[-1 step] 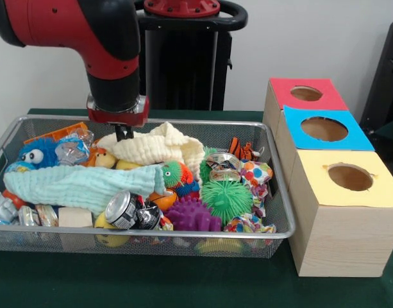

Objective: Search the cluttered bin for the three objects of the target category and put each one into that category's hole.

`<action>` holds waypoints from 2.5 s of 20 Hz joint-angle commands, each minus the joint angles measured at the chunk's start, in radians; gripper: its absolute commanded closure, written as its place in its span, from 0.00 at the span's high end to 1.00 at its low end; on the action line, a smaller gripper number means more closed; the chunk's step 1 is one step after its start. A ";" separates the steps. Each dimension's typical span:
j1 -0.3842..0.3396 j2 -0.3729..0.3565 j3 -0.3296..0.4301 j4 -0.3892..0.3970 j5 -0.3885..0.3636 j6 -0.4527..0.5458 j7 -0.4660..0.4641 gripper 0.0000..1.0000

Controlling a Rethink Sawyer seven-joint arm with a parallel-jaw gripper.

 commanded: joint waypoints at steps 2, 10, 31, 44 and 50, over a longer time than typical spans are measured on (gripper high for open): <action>0.007 0.121 0.077 -0.160 -0.035 -0.080 -0.076 0.00; 0.087 0.084 -0.005 -0.175 -0.128 -0.337 0.108 0.00; 0.159 0.279 -0.058 -0.425 -0.038 -0.295 0.070 0.00; 0.053 0.027 -0.009 -0.127 0.087 -0.174 0.011 0.00; 0.020 -0.080 -0.002 -0.019 0.132 -0.138 -0.010 0.00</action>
